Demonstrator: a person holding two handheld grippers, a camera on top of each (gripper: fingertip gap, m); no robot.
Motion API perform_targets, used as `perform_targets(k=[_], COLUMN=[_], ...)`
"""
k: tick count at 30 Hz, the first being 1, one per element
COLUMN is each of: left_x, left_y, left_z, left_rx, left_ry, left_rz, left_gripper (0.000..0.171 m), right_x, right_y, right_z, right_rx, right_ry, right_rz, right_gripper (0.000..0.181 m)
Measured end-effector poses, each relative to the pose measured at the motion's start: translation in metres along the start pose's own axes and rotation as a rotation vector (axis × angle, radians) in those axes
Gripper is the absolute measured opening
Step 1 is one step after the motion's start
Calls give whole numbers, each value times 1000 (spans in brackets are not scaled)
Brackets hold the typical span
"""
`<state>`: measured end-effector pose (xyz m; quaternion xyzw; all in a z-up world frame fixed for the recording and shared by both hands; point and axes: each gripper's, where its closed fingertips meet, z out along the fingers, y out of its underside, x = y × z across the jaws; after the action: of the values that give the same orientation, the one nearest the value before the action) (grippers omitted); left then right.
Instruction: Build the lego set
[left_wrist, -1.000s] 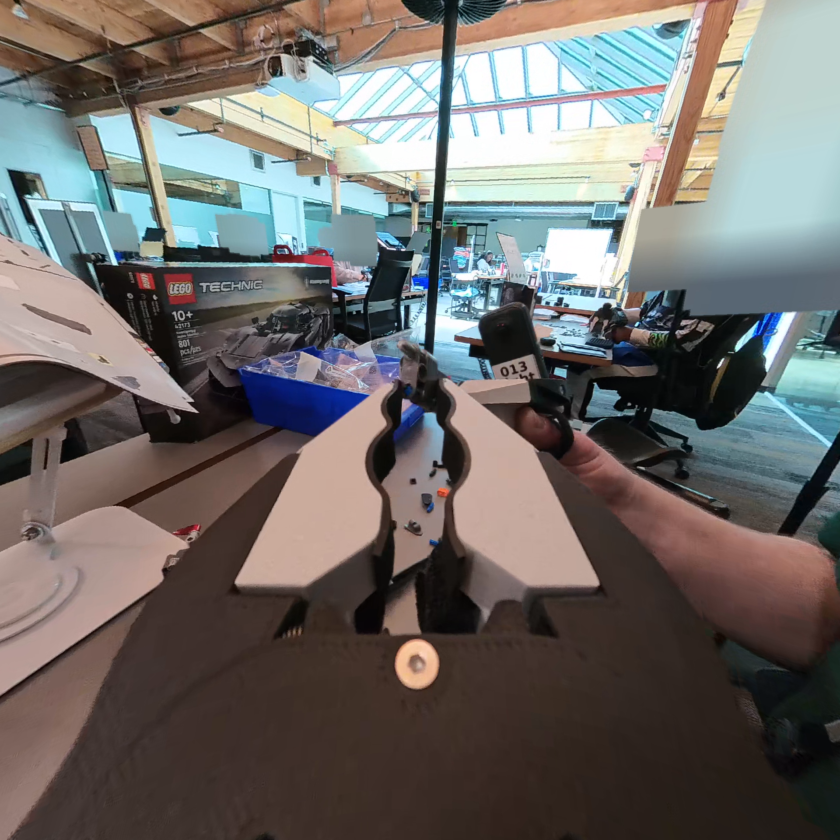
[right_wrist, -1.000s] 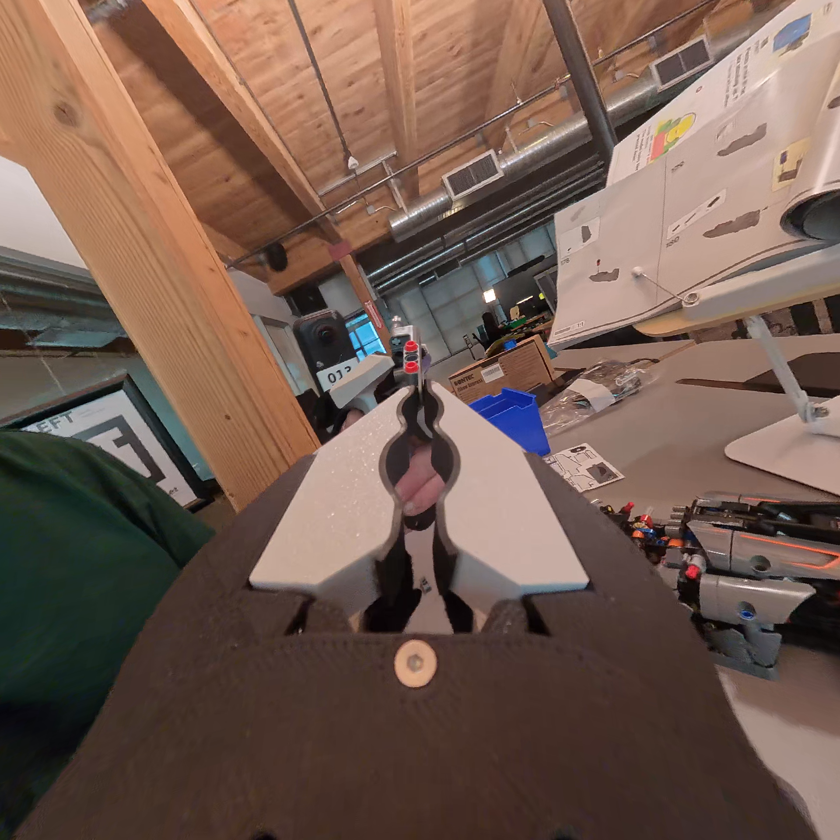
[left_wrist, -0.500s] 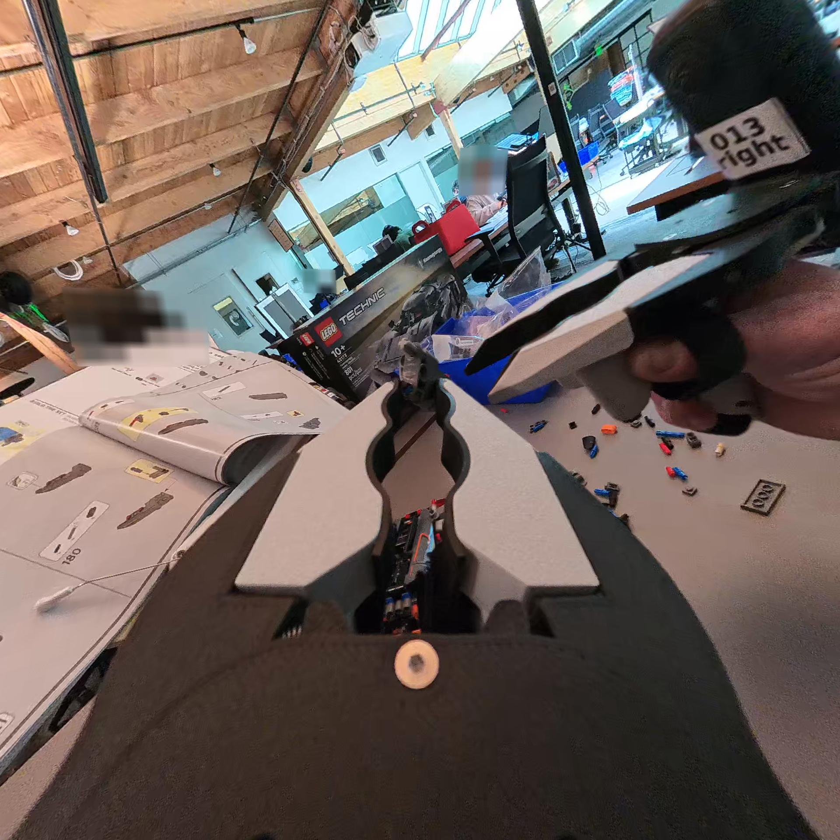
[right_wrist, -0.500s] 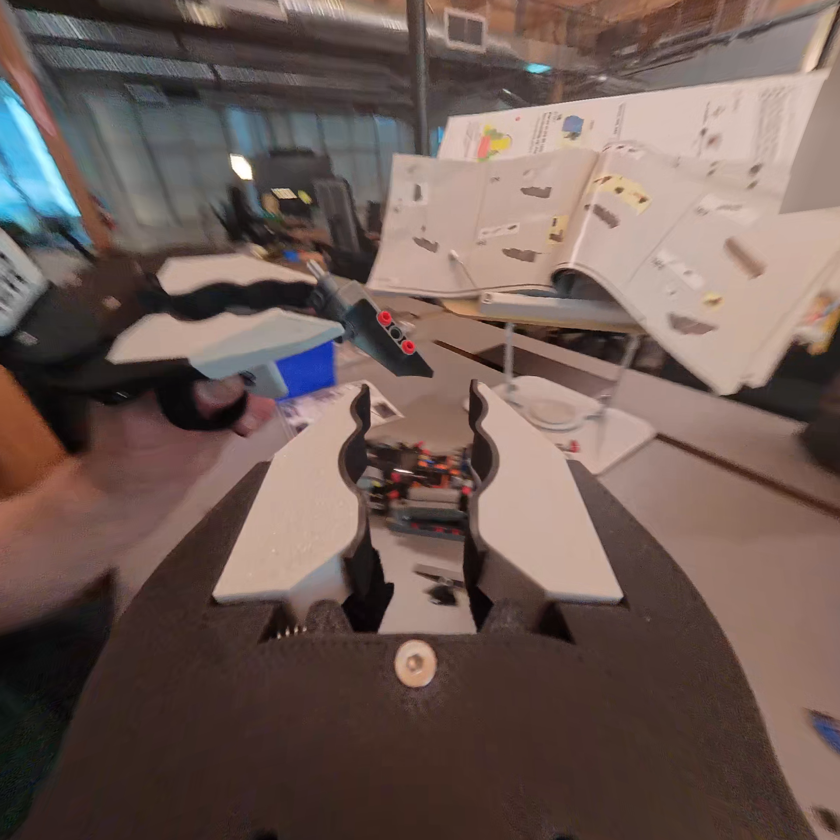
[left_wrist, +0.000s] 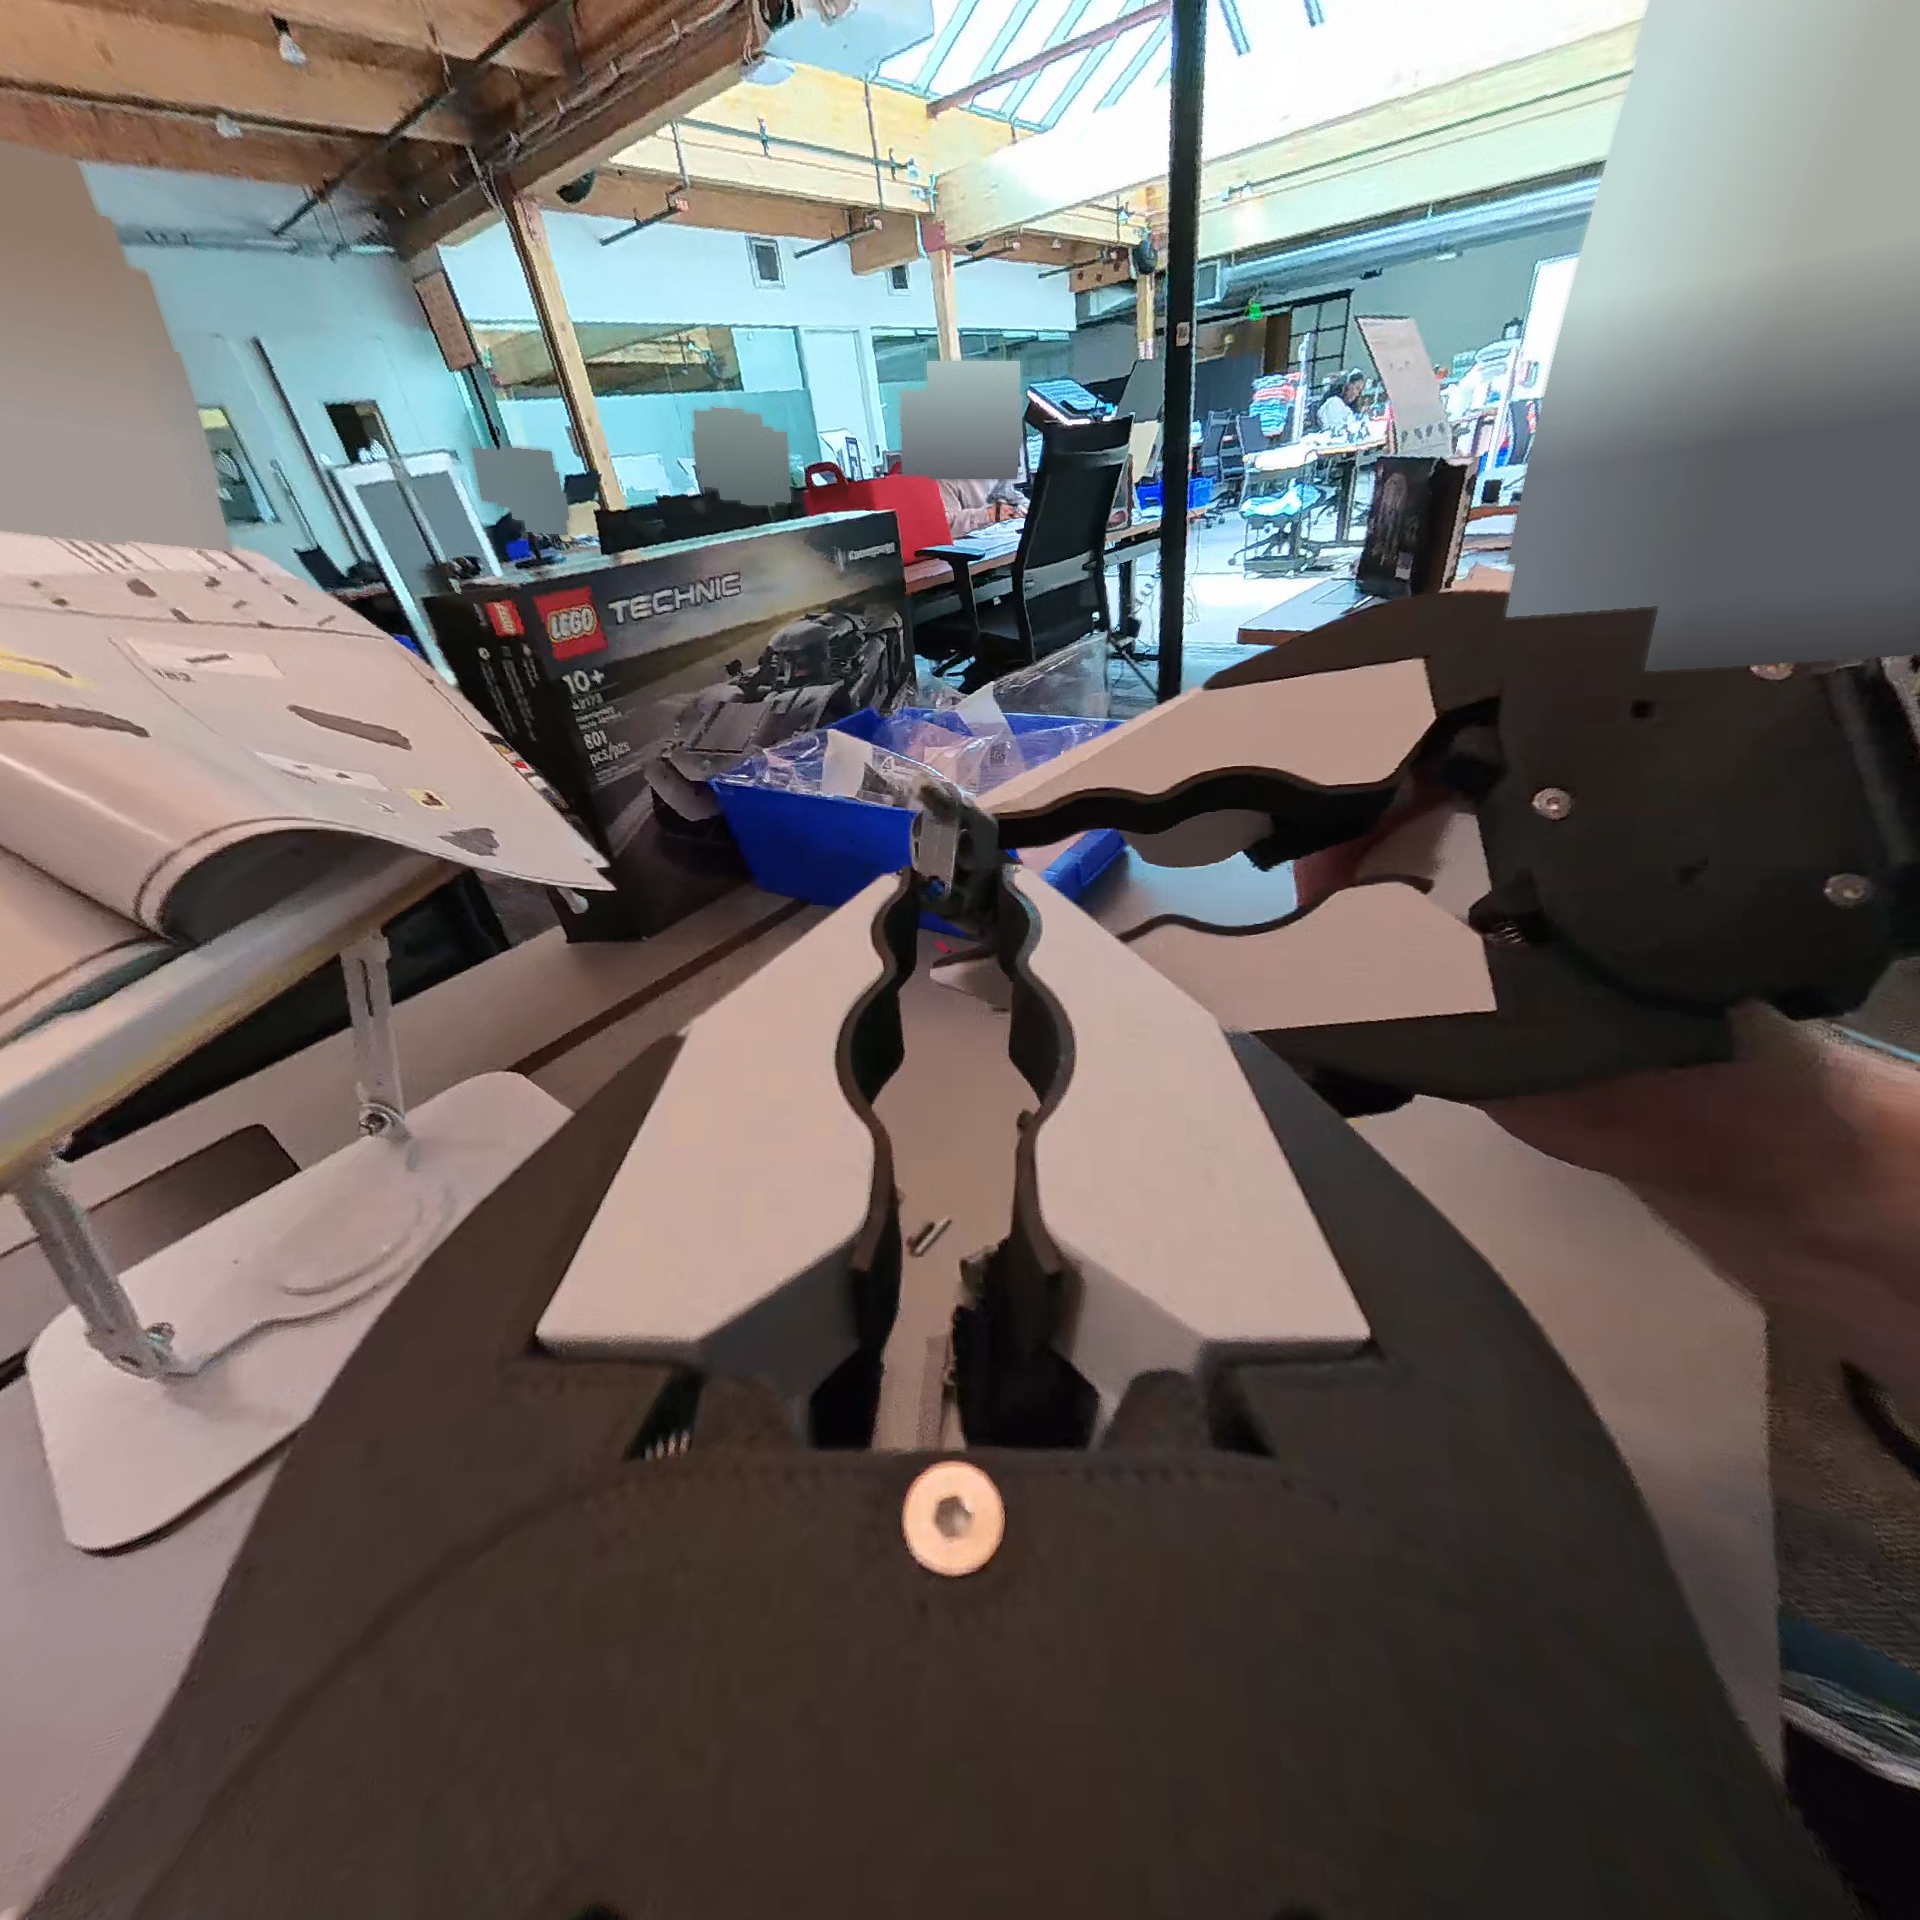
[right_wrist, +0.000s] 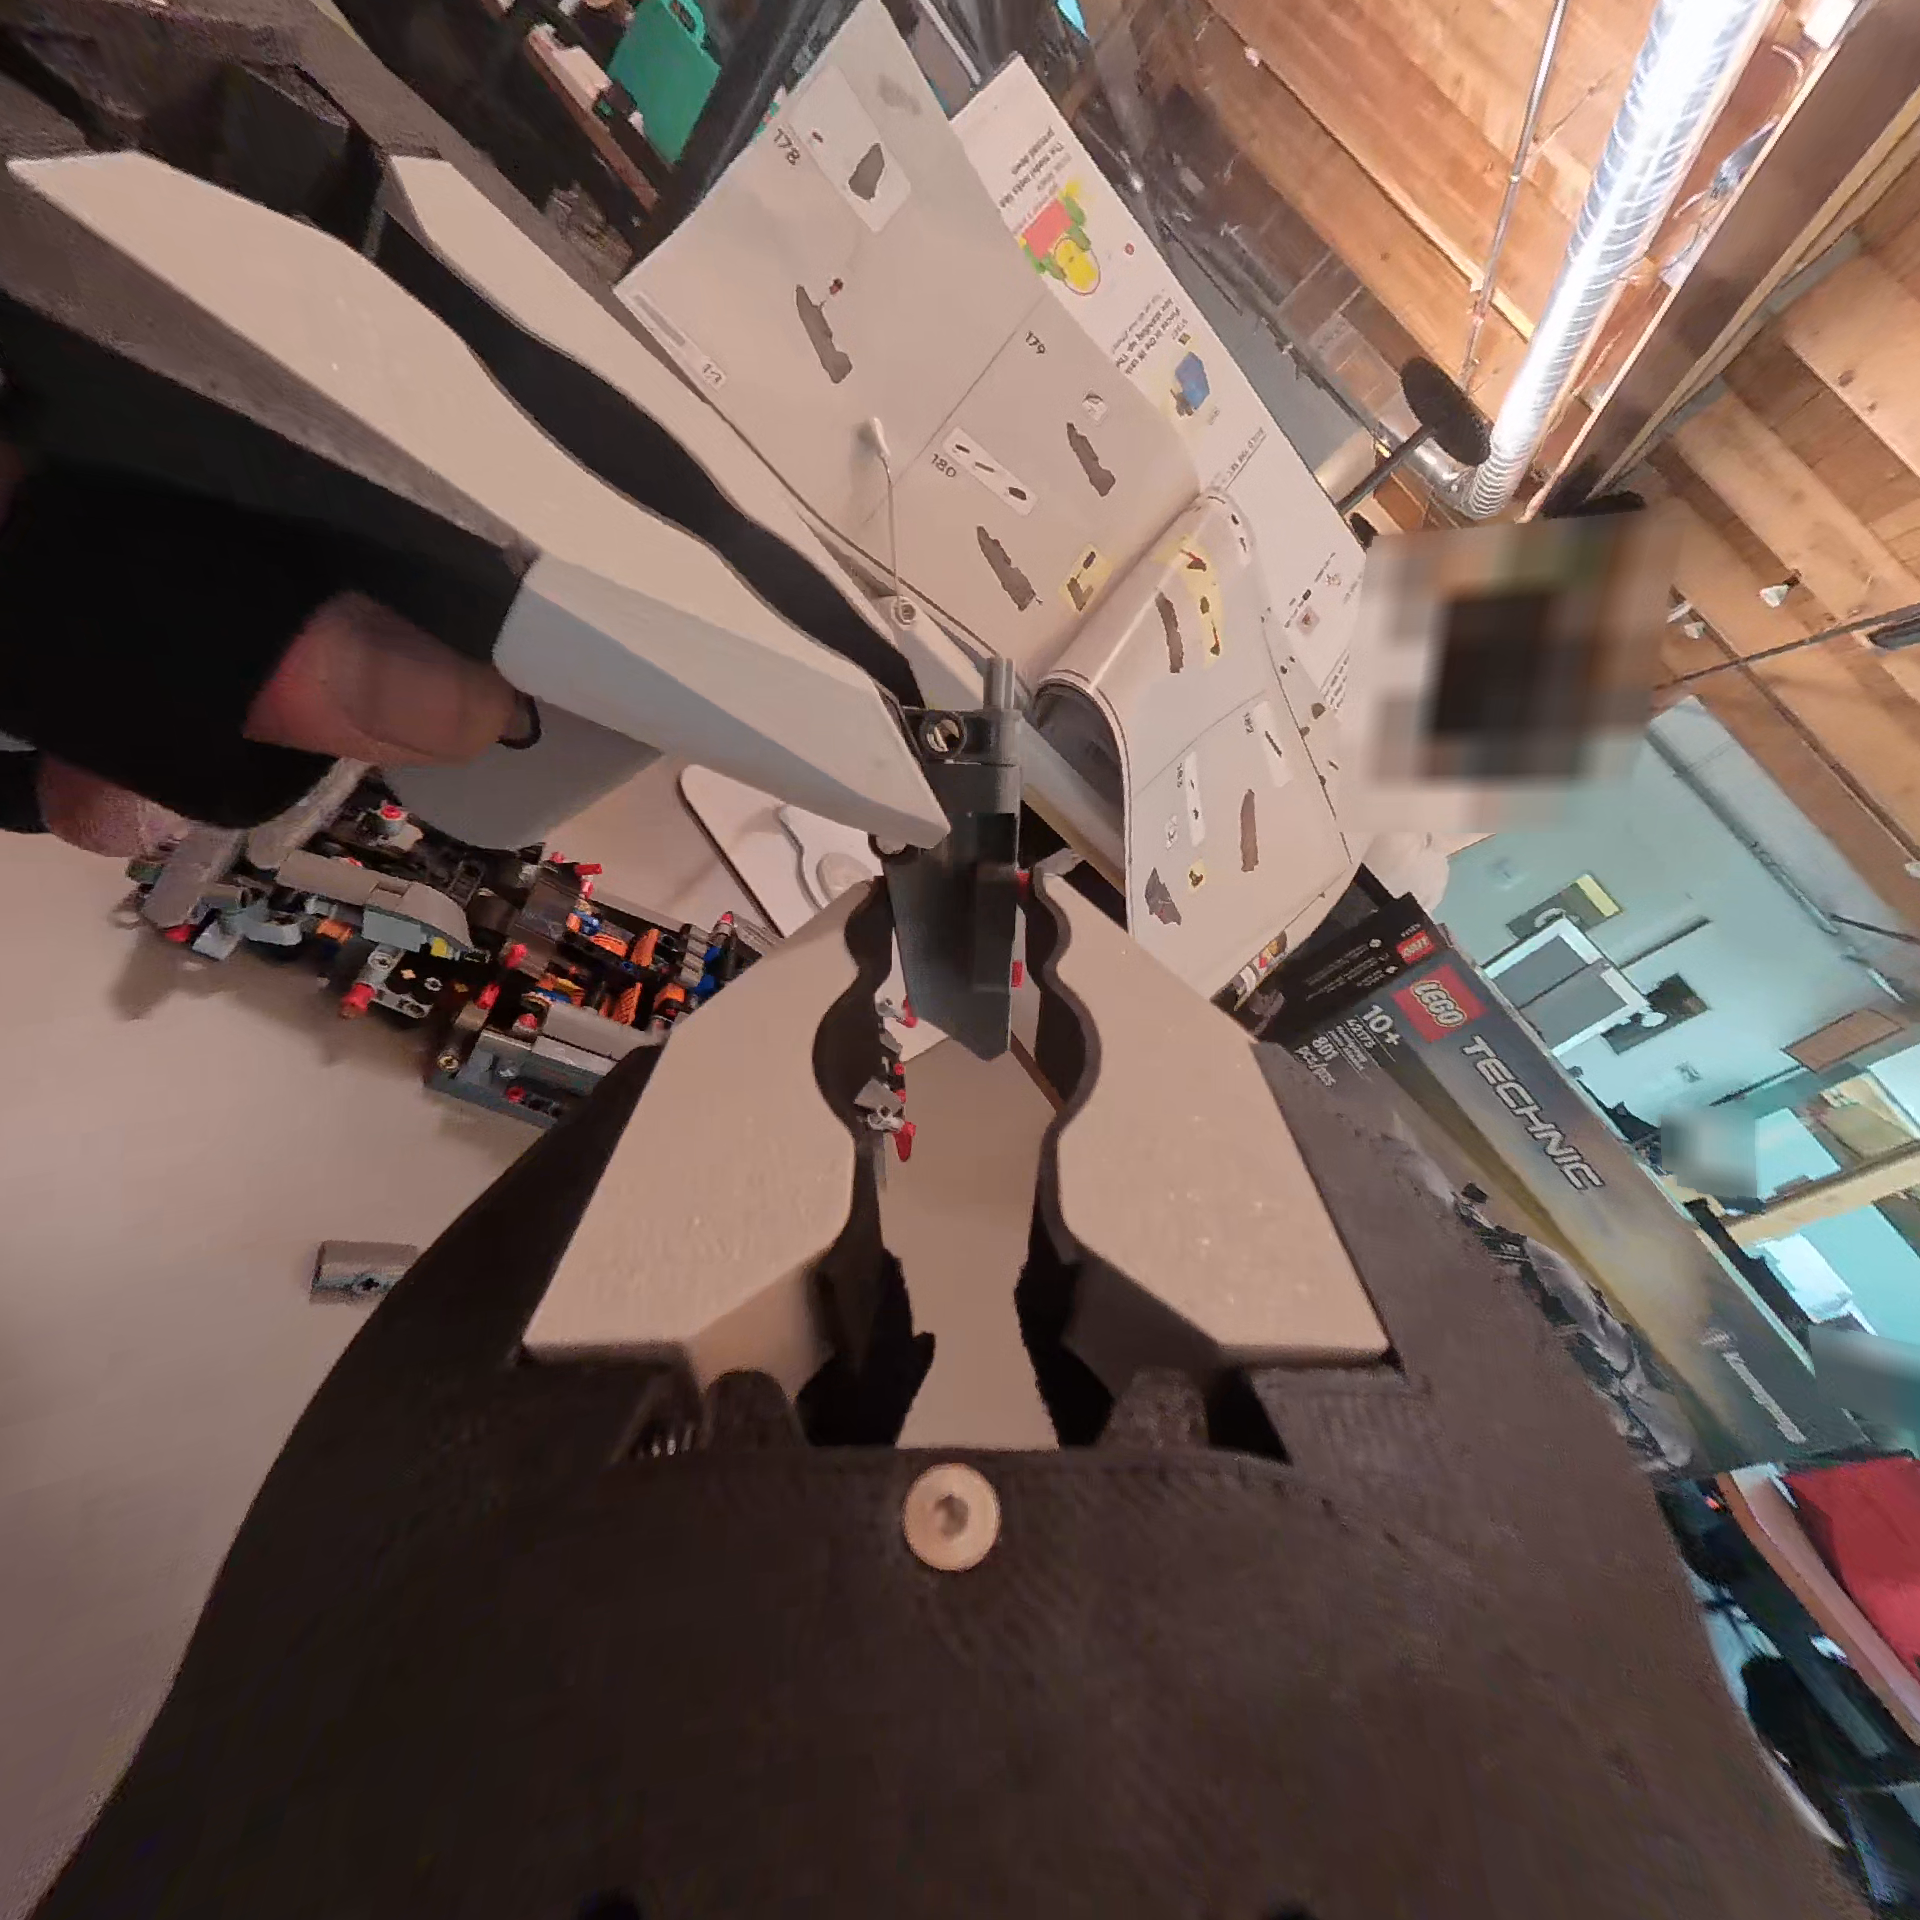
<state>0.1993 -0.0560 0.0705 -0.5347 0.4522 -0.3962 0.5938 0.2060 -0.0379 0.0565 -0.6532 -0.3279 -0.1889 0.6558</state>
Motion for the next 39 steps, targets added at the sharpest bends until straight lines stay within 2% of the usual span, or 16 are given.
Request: perform_targets(k=[3, 5, 9, 12, 13, 15, 17, 19, 24, 27, 29, 33, 39], left_x=[1, 5, 10, 18, 23, 40, 48, 50, 41, 29, 26, 21, 43], left_y=[2, 1, 4, 10, 13, 18, 23, 29, 52, 63, 74, 115, 187], left_z=[-2, -5, -11, -13, -14, -18, -21, -27, -40, -48, -53, -57, -61], left_rx=[6, 19, 27, 21, 11, 4, -2, -1, -37, -86, -166, -414, -800], left_ry=[42, 81, 147, 229, 272, 415, 477, 488, 405, 304, 257, 155, 227], left_rz=[-42, -48, -35, -37, -56, -106, -144, -143, -142, -89, -20, 175, 440], left_gripper=[12, 14, 26, 41, 41, 32, 26, 26, 26, 25, 26, 26, 26], right_x=[-4, -9, -24, -41, -45, -53, -63, -74, -102, -123, -132, -133, -124], right_y=[1, -1, 0, -4, -4, -8, -9, -10, -5, 13, 27, 58, 88], right_z=[0, -2, -11, -24, -27, -34, -36, -38, -28, -20, -21, -35, -71], right_rx=[23, 77, 179, 252, 260, 293, 292, 292, 264, 156, 85, -70, -149], right_ry=[-40, -111, -340, -537, -578, -650, -707, -769, -727, -668, -638, -564, -466], right_rz=[50, 164, 422, 500, 505, 523, 538, 592, 780, 815, 800, 724, 645], right_gripper=[23, 22, 22, 22, 22, 22, 22, 23, 23, 45, 43, 37, 34])
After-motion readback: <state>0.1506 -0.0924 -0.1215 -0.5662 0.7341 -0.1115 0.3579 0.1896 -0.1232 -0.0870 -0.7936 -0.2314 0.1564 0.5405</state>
